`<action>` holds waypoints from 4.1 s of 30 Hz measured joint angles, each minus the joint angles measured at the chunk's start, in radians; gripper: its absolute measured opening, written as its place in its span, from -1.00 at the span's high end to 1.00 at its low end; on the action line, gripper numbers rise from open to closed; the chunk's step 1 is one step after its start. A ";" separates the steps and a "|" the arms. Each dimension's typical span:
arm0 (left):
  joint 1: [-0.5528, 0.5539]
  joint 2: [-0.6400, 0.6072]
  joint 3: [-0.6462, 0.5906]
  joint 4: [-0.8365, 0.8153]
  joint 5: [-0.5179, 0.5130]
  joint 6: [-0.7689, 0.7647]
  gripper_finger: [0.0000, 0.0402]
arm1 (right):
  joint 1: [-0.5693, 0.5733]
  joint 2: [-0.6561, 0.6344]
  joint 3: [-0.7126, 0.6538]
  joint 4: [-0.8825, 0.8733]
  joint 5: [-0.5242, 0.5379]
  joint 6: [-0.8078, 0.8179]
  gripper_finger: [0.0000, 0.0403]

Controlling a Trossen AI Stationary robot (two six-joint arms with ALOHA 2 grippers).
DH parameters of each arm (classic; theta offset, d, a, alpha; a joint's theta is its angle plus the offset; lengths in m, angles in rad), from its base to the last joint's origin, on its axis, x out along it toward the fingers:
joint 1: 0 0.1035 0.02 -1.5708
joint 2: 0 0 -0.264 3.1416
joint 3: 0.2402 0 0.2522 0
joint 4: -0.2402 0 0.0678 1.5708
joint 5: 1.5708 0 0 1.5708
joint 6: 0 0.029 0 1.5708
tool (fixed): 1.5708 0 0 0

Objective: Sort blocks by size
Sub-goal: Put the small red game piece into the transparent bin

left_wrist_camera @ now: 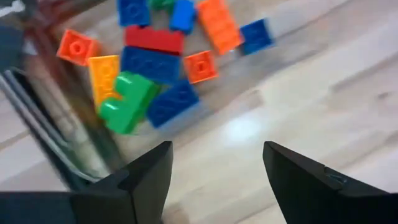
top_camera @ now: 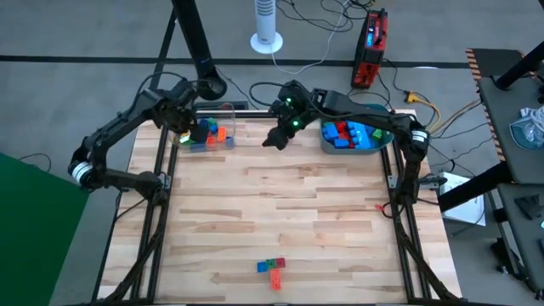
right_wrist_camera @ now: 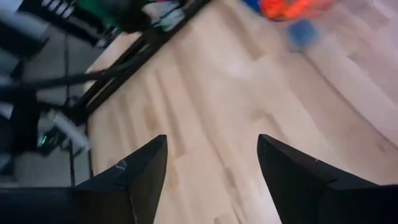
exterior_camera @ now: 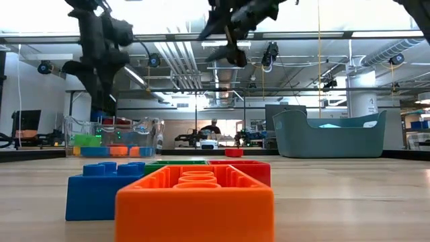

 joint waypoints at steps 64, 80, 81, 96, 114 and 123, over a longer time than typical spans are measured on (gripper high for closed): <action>-0.890 -0.210 -0.184 0.875 -0.172 -0.392 -0.18 | -0.168 0.669 0.478 -0.556 0.415 -0.126 0.37; -0.891 -0.179 -0.064 0.798 0.058 0.112 -0.18 | 0.085 0.230 0.427 -0.633 -0.459 -0.531 0.37; -0.893 -0.164 -0.065 0.835 0.086 0.137 -0.18 | 0.110 0.216 0.425 -0.616 -0.481 -0.522 0.37; -0.962 0.091 0.211 0.687 0.197 0.426 -0.18 | 0.233 0.201 0.396 -0.513 -0.605 -0.379 0.37; -0.968 0.142 0.292 0.574 0.245 0.442 -0.16 | 0.231 0.197 0.397 -0.503 -0.612 -0.369 0.37; -0.969 0.150 0.292 0.611 0.216 0.443 -0.15 | 0.231 0.193 0.397 -0.454 -0.615 -0.357 0.37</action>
